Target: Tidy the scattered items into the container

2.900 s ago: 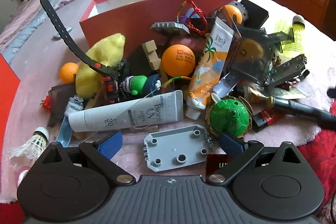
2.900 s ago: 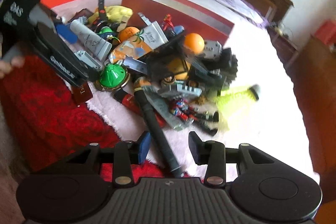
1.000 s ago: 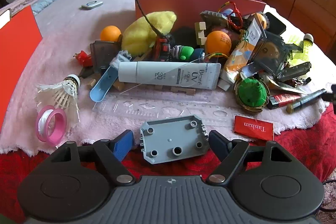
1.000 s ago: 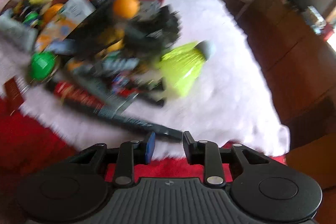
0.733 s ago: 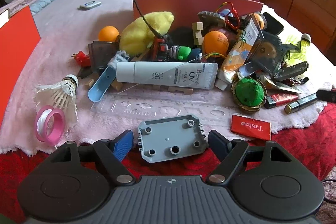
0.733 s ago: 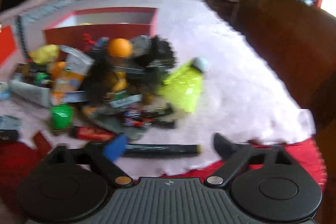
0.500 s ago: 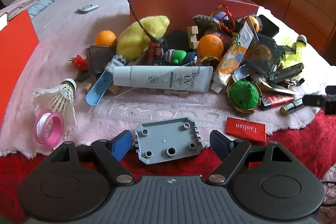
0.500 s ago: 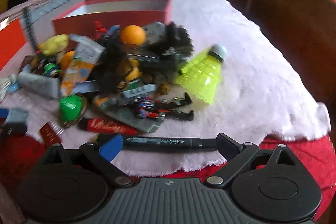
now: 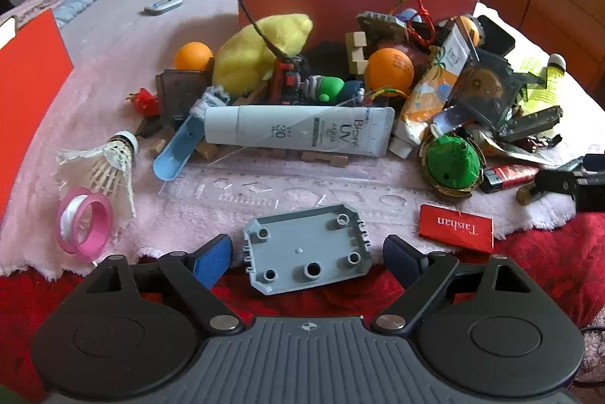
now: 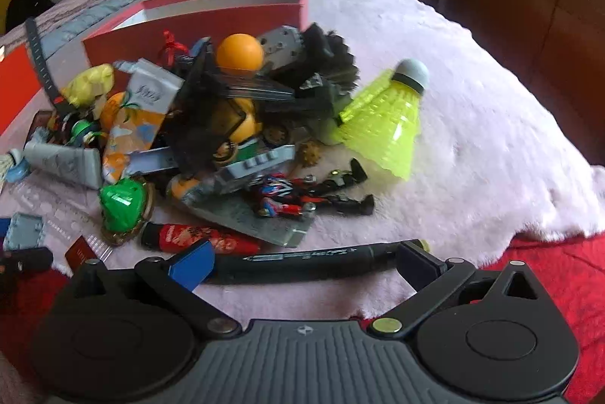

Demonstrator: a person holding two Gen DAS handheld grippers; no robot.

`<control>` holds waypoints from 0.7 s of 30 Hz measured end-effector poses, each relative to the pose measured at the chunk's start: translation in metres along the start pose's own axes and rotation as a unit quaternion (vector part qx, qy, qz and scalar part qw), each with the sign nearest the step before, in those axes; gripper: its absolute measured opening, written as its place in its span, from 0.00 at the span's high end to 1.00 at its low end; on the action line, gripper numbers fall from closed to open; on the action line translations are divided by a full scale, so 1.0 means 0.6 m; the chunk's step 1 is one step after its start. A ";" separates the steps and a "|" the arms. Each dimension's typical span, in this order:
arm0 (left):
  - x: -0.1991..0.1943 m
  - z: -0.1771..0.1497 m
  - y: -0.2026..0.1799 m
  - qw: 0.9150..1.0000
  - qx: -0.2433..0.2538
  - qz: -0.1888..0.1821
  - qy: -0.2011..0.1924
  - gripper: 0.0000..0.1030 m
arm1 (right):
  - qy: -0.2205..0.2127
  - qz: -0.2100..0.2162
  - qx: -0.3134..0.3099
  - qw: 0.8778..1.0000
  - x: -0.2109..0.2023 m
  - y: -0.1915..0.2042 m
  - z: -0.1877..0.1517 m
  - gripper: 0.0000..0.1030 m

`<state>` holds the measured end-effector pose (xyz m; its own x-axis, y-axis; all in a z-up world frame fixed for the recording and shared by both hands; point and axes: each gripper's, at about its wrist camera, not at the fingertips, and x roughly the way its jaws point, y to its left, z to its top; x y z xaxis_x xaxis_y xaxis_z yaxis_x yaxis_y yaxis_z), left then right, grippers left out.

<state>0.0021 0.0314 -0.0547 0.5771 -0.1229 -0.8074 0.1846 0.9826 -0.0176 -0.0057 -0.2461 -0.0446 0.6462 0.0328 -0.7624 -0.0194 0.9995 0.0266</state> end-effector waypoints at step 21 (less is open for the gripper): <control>0.004 0.001 -0.004 1.000 0.008 0.003 0.005 0.14 | 0.012 0.031 -0.314 0.949 -0.017 0.020 -0.005 0.01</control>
<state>0.0035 0.0285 -0.0563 0.5696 -0.1150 -0.8138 0.1938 0.9810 -0.0029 -0.0147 -0.2343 -0.0384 0.6117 0.0832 -0.7867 -0.5123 0.7995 -0.3137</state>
